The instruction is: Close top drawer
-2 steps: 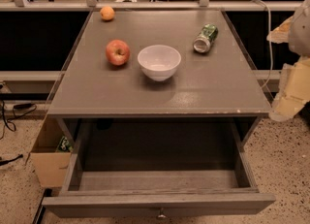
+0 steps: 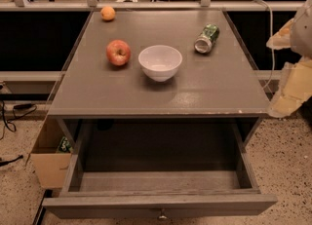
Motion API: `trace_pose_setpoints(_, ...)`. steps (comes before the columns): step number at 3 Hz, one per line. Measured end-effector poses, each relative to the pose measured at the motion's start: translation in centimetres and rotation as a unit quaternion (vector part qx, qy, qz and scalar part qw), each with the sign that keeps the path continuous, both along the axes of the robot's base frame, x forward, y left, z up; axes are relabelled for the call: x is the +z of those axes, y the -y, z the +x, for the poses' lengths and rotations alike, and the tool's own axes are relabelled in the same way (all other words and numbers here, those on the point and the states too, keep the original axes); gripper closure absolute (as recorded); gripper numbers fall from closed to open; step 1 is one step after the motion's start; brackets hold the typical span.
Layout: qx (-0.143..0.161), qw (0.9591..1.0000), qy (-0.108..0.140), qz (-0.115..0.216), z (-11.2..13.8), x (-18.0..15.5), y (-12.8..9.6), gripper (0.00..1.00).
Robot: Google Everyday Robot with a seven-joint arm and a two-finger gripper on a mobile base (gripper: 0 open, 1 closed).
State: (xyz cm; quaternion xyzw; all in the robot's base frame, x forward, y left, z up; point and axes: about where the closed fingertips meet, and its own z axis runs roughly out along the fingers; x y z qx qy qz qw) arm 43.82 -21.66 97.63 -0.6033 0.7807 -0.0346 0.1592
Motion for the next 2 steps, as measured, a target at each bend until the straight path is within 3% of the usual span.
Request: trace_pose_setpoints(2,-0.018,0.9997,0.011,0.007,-0.38,-0.52,0.48,0.63)
